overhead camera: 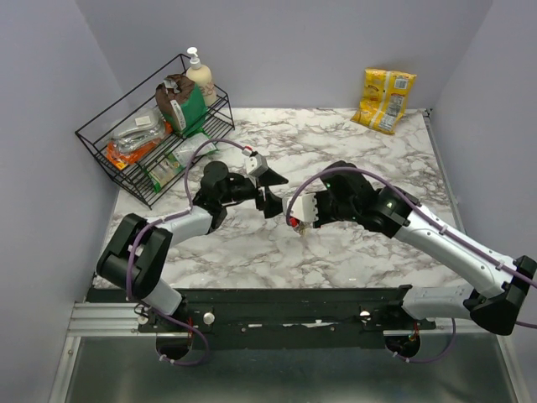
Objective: Remove the keys from the keyring
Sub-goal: Remove the key from the keyring.
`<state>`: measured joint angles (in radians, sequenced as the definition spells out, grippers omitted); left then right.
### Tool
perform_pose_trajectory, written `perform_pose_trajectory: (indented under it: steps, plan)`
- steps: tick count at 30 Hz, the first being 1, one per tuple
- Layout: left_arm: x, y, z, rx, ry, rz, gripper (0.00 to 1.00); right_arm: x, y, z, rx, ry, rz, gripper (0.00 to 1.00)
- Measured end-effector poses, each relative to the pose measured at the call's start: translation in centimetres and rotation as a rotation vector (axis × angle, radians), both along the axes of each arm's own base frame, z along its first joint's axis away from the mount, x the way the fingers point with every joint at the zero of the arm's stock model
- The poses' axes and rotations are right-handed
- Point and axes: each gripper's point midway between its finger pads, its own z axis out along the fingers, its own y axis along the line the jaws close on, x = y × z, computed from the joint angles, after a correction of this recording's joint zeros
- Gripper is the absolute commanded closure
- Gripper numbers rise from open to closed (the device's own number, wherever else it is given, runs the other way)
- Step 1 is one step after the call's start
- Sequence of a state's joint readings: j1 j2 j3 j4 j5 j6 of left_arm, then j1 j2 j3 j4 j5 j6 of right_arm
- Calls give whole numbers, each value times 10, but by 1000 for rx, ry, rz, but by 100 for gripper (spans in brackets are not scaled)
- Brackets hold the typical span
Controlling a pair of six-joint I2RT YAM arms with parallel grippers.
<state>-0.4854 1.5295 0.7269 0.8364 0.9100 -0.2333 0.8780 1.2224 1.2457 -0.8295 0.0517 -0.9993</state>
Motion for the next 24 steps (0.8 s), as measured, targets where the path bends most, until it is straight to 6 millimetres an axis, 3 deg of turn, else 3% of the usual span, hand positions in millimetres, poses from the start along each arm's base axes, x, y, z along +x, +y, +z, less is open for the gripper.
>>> perform_pose_trajectory:
  steps: [14, 24]
  plan:
    - [1, -2, -3, -16, 24, -4, 1, 6, 7, -4, -47, -104, 8, 99]
    - [3, -1, -7, -4, 17, 4, 1, 3, 24, -4, -50, -109, 39, 99]
